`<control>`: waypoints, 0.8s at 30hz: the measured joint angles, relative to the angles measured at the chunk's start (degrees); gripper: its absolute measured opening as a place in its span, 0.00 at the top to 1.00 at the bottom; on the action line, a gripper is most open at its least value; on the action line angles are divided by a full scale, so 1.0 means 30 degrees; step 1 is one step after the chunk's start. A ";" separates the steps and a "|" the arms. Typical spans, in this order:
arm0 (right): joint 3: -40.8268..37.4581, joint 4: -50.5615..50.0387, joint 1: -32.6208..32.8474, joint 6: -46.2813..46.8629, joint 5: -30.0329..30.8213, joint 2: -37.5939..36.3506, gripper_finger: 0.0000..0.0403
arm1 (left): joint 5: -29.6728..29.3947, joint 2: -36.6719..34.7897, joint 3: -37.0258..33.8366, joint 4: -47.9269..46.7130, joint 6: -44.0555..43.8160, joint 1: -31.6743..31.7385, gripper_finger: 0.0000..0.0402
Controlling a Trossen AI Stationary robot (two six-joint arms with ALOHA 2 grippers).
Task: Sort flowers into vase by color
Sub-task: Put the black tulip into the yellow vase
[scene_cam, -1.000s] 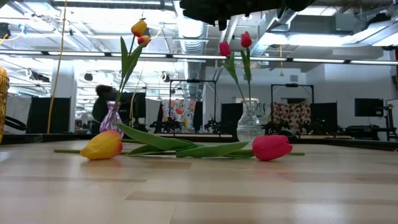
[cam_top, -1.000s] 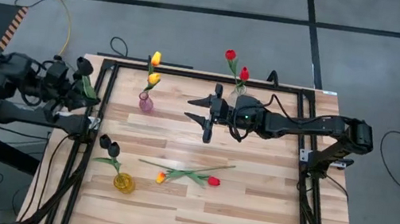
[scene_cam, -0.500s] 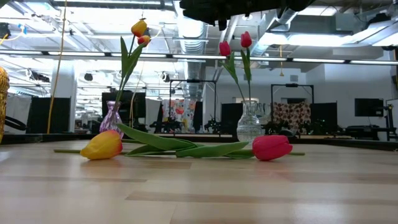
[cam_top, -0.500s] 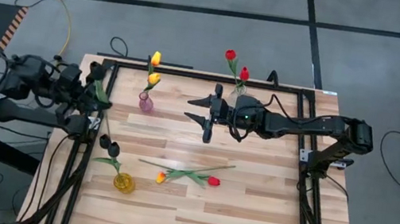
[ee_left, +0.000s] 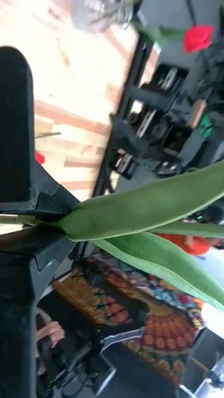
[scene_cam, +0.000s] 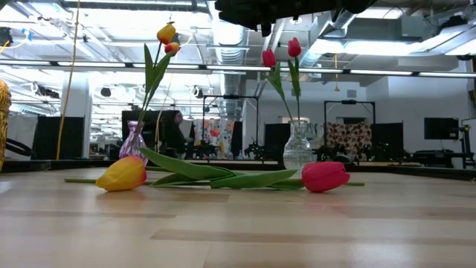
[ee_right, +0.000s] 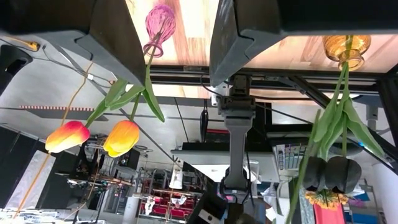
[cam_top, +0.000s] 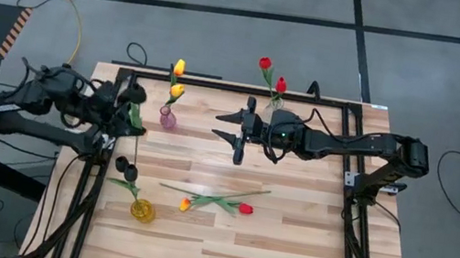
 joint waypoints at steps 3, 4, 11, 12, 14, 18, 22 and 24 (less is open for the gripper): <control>0.0000 -0.0005 0.0000 0.0000 0.0000 0.0000 0.49 | -0.0006 0.0608 0.0000 0.0007 -0.0239 -0.0785 0.98; 0.0000 0.0000 0.0000 0.0000 0.0000 0.0000 0.49 | -0.0033 0.0801 0.0000 0.0099 -0.0281 -0.1079 0.98; 0.0000 0.0000 0.0000 0.0000 0.0000 0.0000 0.49 | -0.0665 0.2033 0.0000 0.1999 -0.0289 -0.3090 0.98; 0.0000 -0.0004 0.0000 0.0000 0.0000 0.0000 0.49 | -0.0799 0.2208 0.0000 0.2092 -0.0296 -0.3336 0.98; 0.0000 -0.0007 0.0000 0.0000 0.0000 0.0000 0.49 | -0.1163 0.2510 0.0000 0.2258 -0.0289 -0.3833 0.98; 0.0000 -0.0001 0.0000 0.0007 0.0000 0.0000 0.49 | -0.2030 0.3010 0.0000 0.2229 -0.0417 -0.4834 0.98; 0.0000 -0.0006 0.0000 0.0007 0.0000 0.0000 0.49 | -0.3041 0.3227 0.0000 0.2200 -0.0786 -0.5907 0.98; 0.0000 0.0000 0.0000 0.0007 0.0000 0.0000 0.49 | -0.3736 0.3206 0.0000 0.2160 -0.0814 -0.6516 0.98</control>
